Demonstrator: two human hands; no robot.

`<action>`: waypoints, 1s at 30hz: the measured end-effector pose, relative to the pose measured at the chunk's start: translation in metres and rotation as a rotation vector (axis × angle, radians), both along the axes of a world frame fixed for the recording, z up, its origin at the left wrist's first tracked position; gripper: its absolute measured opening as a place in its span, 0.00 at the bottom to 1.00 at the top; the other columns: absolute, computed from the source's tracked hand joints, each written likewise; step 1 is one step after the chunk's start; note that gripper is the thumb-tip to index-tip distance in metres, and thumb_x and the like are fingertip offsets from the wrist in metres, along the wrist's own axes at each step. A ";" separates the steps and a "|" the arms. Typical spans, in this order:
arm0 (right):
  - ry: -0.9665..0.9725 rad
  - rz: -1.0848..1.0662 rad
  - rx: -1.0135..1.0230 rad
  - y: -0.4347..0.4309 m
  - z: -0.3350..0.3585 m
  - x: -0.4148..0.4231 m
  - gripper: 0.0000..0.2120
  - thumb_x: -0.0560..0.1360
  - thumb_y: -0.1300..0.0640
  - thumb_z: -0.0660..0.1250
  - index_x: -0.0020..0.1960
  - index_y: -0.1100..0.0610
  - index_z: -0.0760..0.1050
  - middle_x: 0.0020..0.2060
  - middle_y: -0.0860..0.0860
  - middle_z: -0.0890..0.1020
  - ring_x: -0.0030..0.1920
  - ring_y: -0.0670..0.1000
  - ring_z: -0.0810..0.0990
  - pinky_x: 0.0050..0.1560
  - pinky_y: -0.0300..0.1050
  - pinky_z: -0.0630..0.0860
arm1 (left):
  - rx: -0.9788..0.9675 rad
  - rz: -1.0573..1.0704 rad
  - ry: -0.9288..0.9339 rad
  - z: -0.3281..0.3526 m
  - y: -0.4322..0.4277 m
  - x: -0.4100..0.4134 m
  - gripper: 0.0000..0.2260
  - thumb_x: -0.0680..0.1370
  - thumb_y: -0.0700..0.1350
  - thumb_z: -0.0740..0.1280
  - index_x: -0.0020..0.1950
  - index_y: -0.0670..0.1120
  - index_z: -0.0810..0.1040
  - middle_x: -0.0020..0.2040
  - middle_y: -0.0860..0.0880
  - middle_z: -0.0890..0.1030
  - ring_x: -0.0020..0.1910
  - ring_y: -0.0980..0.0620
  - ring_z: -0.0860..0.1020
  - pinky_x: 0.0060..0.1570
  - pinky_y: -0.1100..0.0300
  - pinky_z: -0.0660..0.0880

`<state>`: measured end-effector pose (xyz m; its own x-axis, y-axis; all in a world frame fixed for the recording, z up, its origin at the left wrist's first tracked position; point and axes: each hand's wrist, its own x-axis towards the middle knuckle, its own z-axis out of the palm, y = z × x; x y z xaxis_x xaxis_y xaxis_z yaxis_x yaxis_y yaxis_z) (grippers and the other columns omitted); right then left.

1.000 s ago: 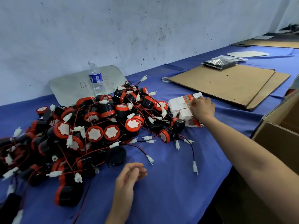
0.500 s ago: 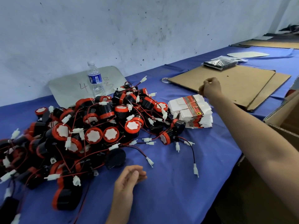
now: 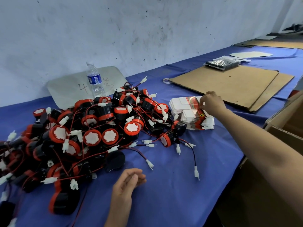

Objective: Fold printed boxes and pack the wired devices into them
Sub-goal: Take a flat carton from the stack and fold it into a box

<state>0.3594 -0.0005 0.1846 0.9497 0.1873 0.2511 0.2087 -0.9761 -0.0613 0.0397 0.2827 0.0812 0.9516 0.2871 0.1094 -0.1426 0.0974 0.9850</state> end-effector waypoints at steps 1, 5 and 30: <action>0.013 0.009 -0.069 0.001 -0.001 -0.001 0.08 0.77 0.61 0.63 0.53 0.58 0.80 0.60 0.54 0.77 0.70 0.56 0.62 0.61 0.54 0.67 | 0.002 -0.002 0.000 0.001 0.000 0.000 0.08 0.74 0.47 0.65 0.46 0.49 0.83 0.43 0.42 0.83 0.45 0.47 0.82 0.50 0.58 0.79; 0.081 0.021 -0.169 0.007 -0.009 -0.005 0.14 0.78 0.60 0.59 0.60 0.65 0.73 0.62 0.59 0.70 0.66 0.59 0.64 0.60 0.55 0.68 | 0.005 -0.010 0.001 0.002 -0.001 -0.001 0.06 0.75 0.47 0.66 0.47 0.49 0.83 0.44 0.42 0.83 0.46 0.47 0.82 0.50 0.60 0.78; 0.157 0.142 0.112 0.004 0.007 -0.021 0.09 0.75 0.61 0.62 0.37 0.60 0.68 0.38 0.56 0.73 0.41 0.56 0.70 0.39 0.49 0.64 | 0.000 -0.009 -0.002 0.006 -0.001 -0.003 0.04 0.75 0.45 0.69 0.46 0.47 0.83 0.44 0.41 0.82 0.45 0.46 0.82 0.48 0.61 0.78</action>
<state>0.3386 0.0034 0.1917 0.9448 0.3009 0.1296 0.3227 -0.9229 -0.2102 0.0371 0.2820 0.0870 0.9540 0.2783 0.1114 -0.1438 0.0985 0.9847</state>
